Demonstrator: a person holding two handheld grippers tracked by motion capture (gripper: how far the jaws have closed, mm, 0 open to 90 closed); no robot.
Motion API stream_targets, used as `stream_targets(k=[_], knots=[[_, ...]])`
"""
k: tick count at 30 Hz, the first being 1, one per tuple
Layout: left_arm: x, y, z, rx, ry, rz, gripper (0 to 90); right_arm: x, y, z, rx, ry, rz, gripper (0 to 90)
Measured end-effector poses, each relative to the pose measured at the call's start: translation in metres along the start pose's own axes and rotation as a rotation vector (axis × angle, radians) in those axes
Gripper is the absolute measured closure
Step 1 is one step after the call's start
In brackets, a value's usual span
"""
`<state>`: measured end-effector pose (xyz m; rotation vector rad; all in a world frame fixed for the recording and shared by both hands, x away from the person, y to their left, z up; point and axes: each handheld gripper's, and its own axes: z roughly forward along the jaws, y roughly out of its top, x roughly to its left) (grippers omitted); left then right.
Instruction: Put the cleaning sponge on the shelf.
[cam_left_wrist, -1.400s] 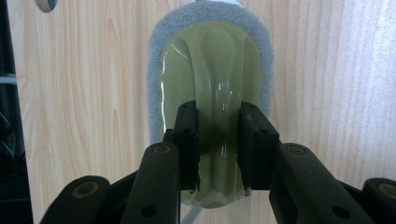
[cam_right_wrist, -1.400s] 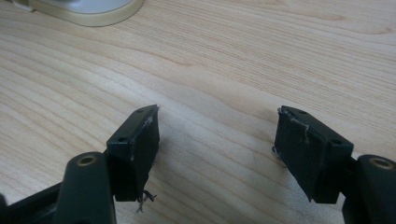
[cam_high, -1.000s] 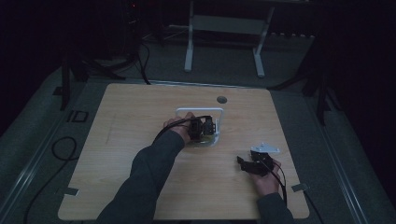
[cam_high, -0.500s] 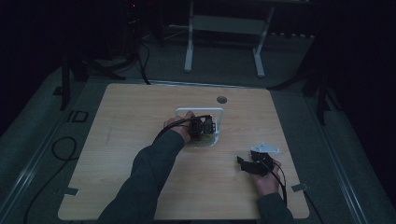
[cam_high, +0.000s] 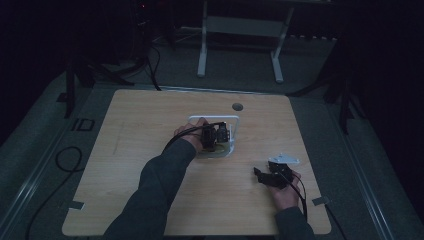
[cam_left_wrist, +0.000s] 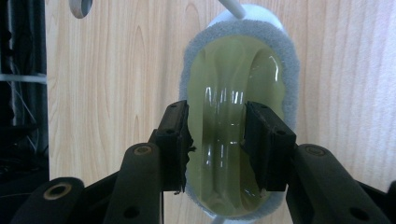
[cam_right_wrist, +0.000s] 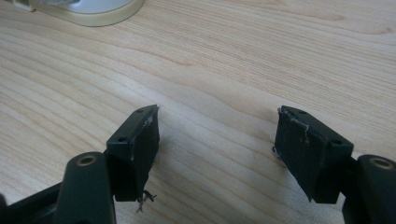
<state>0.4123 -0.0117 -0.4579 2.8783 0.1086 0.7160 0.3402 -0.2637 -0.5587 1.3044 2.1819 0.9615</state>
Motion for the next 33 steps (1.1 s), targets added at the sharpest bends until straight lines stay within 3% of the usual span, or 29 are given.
stream_targets(k=[7, 12, 16, 20, 21, 23, 29, 33], knots=[[0.003, -0.004, -0.013, -0.040, -0.004, -0.033, 60.4, 0.000, 0.000, 0.000, 0.000, 0.000, 0.000, 30.2], [0.000, -0.007, -0.023, -0.067, 0.009, -0.024, 60.6, 0.000, 0.000, 0.000, 0.000, 0.000, 0.000, 30.2], [0.000, -0.010, -0.030, -0.096, 0.003, -0.064, 60.7, 0.000, 0.000, 0.000, 0.000, 0.000, 0.000, 30.2], [0.000, -0.012, -0.037, -0.117, -0.007, -0.075, 60.9, 0.000, 0.000, 0.000, 0.000, 0.000, 0.000, 30.2], [0.001, -0.014, -0.043, -0.144, -0.033, -0.104, 60.9, 0.000, 0.000, 0.000, 0.000, 0.000, 0.000, 30.2], [0.002, -0.016, -0.046, -0.167, -0.047, -0.121, 60.9, 0.000, 0.000, 0.000, 0.000, 0.000, 0.000, 30.2], [0.002, -0.020, -0.055, -0.199, -0.054, -0.142, 60.8, 0.000, 0.000, 0.000, 0.000, 0.000, 0.001, 30.2], [0.001, -0.022, -0.064, -0.216, -0.035, -0.146, 60.4, 0.000, 0.000, 0.000, 0.000, 0.000, 0.000, 30.1]])
